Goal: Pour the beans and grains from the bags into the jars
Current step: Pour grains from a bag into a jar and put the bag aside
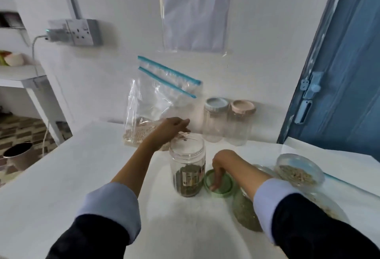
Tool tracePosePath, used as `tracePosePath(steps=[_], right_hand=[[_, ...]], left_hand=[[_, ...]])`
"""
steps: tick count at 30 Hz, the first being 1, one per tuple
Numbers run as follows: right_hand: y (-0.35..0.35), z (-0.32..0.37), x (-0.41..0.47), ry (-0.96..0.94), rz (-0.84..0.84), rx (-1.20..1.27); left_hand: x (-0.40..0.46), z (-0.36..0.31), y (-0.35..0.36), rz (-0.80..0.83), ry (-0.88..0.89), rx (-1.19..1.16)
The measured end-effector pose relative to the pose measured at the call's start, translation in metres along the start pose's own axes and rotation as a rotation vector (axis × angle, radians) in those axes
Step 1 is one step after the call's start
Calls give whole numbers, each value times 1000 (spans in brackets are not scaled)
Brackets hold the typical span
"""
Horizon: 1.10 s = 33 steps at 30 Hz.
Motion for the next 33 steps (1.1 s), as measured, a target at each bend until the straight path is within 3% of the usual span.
tracePosePath(steps=[3,8,13,16,18,19,21,22,25,33], right_hand=[[15,7,4,48,22,53],[29,11,2,7,-141,16],[14,-6,-9,79,-441,172],[-3,-18,-20,111,-812,611],[-10,-21,-31,45,-1041,1170],[-12,-20,-38,-13,-1069,1500],[-13,-11,-49,-163,-932,1987],[-11,-4,-53,-217,-845,2063],[-1,18,-61,-416,-746,2099],[19,27,-49,-713,-879,1910]], left_hand=[[3,13,7,166,-55,-201],[9,31,14,364,-110,-544],[6,33,23,177,-91,-628],[3,32,33,-44,-65,-681],[1,32,40,-151,-48,-719],[0,31,42,-183,-35,-730],[-2,32,45,-227,-15,-743],[-2,34,45,-244,-6,-744],[-5,32,45,-257,42,-757],[-9,38,30,14,-16,-919]])
Point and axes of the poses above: each hand's wrist, its own x-axis towards the middle knuckle, its own y-axis out of the palm, z = x × y, the point moved 1 cm from there along x, towards the middle knuckle, and after that the axes turned 10 degrees about -x, right-handed, at the moved point
